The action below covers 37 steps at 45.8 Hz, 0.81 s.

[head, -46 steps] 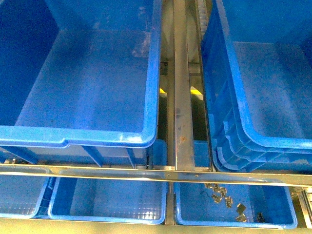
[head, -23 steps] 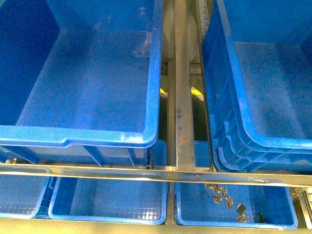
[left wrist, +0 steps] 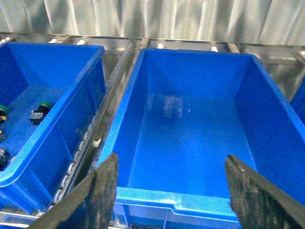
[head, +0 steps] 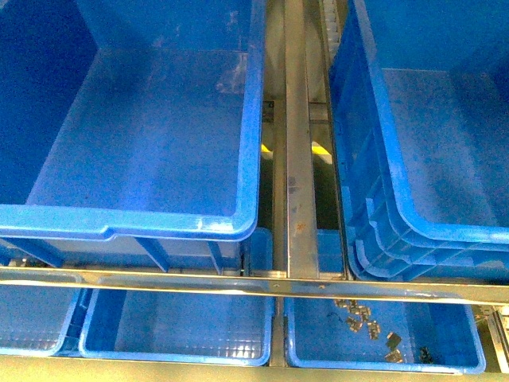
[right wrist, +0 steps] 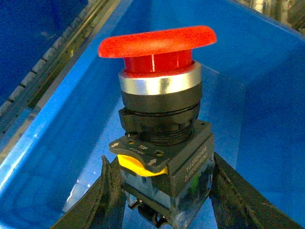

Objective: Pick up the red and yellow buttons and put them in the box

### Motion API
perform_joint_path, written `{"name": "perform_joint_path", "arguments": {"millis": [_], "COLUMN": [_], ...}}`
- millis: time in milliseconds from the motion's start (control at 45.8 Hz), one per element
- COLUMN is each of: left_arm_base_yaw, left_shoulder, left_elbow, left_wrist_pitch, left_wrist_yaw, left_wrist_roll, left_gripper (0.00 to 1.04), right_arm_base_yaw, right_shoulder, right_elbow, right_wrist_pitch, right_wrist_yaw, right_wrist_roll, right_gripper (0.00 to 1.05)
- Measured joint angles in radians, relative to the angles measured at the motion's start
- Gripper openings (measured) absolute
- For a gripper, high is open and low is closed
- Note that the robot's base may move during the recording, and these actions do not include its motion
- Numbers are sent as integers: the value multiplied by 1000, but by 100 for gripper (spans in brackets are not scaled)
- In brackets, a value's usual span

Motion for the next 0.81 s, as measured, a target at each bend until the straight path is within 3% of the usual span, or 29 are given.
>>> {"name": "perform_joint_path", "arguments": {"millis": [153, 502, 808], "left_arm_base_yaw": [0, 0, 0], "left_shoulder": [0, 0, 0], "left_elbow": [0, 0, 0], "left_wrist_pitch": [0, 0, 0], "left_wrist_yaw": [0, 0, 0], "left_wrist_roll": [1, 1, 2], "left_gripper": [99, 97, 97], "right_arm_base_yaw": [-34, -145, -185], "right_shoulder": [24, 173, 452], "right_elbow": [0, 51, 293], "right_wrist_pitch": [31, 108, 93], "right_wrist_yaw": [-29, -129, -154], "right_wrist_roll": [0, -50, -137], "right_gripper": [41, 41, 41]}}
